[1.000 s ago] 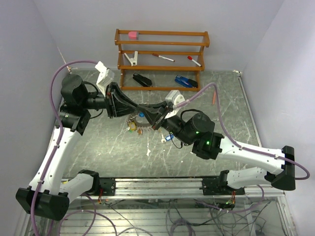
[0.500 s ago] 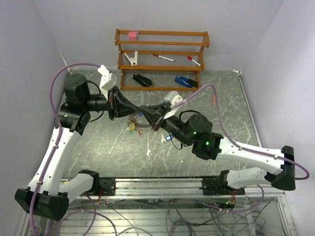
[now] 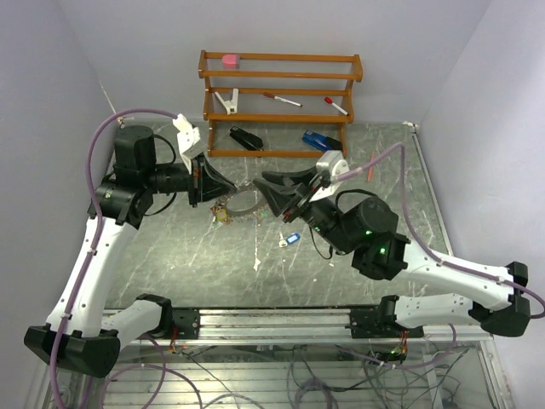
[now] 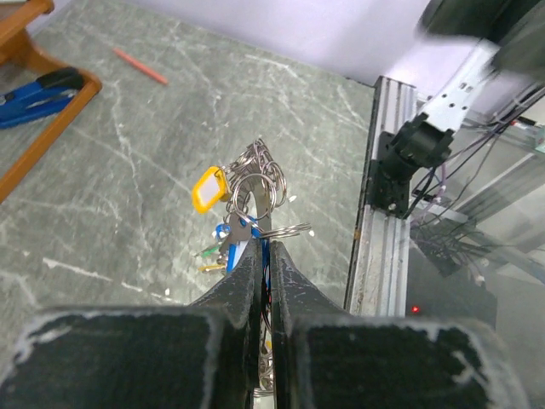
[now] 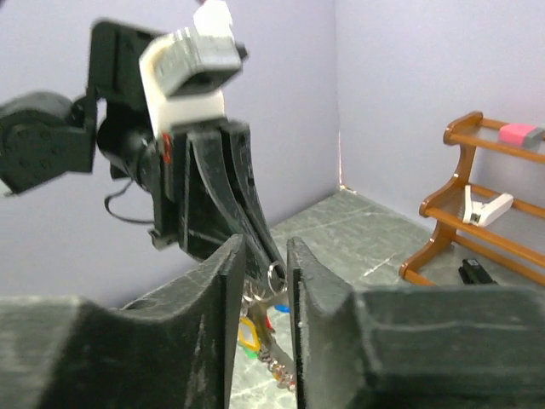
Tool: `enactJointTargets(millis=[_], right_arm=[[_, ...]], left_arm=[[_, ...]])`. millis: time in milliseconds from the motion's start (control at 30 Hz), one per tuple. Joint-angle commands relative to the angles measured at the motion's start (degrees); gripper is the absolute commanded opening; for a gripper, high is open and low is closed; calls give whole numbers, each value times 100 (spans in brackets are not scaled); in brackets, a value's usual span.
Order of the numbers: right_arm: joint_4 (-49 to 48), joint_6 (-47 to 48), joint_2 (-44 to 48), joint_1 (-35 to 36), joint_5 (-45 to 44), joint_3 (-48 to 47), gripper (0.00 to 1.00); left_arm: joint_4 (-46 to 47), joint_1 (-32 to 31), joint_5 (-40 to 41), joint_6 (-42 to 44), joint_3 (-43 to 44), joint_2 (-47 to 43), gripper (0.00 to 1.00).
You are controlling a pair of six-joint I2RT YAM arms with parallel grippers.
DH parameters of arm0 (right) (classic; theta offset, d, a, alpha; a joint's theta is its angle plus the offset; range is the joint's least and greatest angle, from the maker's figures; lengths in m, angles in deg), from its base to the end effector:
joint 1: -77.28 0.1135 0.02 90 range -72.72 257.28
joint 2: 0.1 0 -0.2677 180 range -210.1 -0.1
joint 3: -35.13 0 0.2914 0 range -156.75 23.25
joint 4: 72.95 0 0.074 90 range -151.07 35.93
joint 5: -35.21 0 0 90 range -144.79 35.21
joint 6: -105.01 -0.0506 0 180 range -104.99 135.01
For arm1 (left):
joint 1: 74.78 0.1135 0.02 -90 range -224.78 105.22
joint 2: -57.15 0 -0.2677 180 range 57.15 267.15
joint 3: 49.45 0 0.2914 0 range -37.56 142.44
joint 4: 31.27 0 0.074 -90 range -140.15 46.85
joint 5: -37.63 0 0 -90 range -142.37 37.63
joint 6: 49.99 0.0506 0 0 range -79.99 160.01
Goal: Put the keys on the keyring
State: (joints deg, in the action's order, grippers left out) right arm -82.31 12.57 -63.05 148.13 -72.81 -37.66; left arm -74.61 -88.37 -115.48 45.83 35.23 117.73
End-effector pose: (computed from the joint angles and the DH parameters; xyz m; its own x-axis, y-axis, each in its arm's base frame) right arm 0.1134 0.2789 0.4419 0.0736 0.3354 -0.9392 -0.8064 0.5742 0.1418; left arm 0.2285 -0.1017 0.4337 -0.2249 0.1015 -0.9691 0.9525 0.2327 -0.1966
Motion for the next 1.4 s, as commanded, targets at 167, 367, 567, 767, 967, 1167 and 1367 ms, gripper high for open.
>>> enactJointTargets(millis=[167, 367, 567, 767, 967, 1167, 1367], right_arm=[[2355, -41, -638, 12, 31, -1846, 28], [3923, -231, -1430, 9, -241, -2934, 18], [4856, -333, -1990, 23, -368, -3648, 21], [4929, -246, -2265, 17, -316, -3740, 22], [4739, -121, -2420, 24, -343, -3689, 29], [4487, 50, -2484, 8, -452, -3642, 32], [4283, 159, -2441, -19, -488, -3501, 31]], left_arm=[[-1084, 23, 941, 1208, 643, 73, 7], [-1524, 14, 1303, 1651, 900, 119, 7], [-1740, -10, 1400, 1827, 1026, 176, 7], [-1804, -52, 1505, 1847, 1119, 193, 7], [-1993, -121, 1441, 1881, 1266, 234, 7], [-2014, -210, 1451, 1820, 1286, 159, 7], [-2064, -250, 1462, 1813, 1235, 106, 7]])
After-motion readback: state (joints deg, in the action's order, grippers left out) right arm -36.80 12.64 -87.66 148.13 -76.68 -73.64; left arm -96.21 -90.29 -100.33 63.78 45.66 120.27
